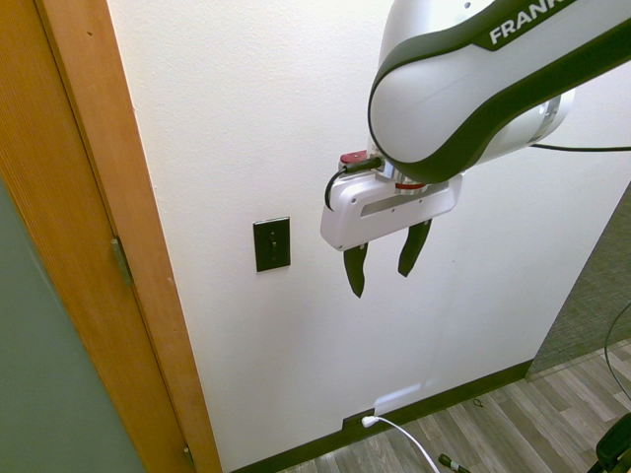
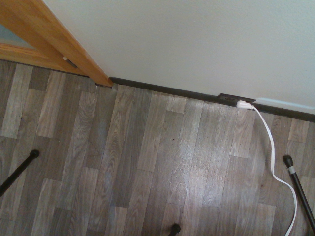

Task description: Turn off the light

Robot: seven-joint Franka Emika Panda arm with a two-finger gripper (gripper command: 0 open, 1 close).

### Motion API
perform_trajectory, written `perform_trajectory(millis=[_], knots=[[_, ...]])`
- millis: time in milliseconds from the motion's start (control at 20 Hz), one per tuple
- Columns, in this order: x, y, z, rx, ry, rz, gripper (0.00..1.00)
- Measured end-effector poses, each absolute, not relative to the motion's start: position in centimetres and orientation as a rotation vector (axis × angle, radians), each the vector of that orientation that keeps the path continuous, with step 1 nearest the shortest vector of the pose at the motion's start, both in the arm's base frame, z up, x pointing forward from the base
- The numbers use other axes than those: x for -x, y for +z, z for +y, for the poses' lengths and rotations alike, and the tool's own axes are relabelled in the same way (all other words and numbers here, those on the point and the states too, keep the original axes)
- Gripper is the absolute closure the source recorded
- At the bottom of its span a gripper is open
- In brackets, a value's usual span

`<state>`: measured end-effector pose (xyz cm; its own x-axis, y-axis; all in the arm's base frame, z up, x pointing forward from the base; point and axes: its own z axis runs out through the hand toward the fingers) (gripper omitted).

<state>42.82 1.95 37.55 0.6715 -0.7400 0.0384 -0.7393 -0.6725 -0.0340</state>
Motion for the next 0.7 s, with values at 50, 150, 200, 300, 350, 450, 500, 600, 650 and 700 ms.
perform_trajectory(millis=[50,150,200,300,350,450,500,600,650,700], knots=[[-42.8,37.5,1.9,2.858,-0.075,1.265,0.0],[-42.9,37.6,2.0,2.85,-0.086,1.274,0.0],[-43.2,37.8,2.2,2.836,-0.107,1.288,0.0],[-44.1,38.4,2.9,2.805,-0.181,1.32,0.0],[-44.9,38.5,3.3,2.789,-0.218,1.329,0.0],[-47.3,38.0,3.8,2.757,-0.291,1.342,0.0],[-48.7,37.4,3.9,2.742,-0.331,1.357,0.0],[-51.4,35.5,4.2,2.71,-0.403,1.381,0.0],[-52.6,34.5,4.6,2.694,-0.435,1.388,0.0],[-53.7,33.6,4.9,2.679,-0.464,1.386,0.0]])
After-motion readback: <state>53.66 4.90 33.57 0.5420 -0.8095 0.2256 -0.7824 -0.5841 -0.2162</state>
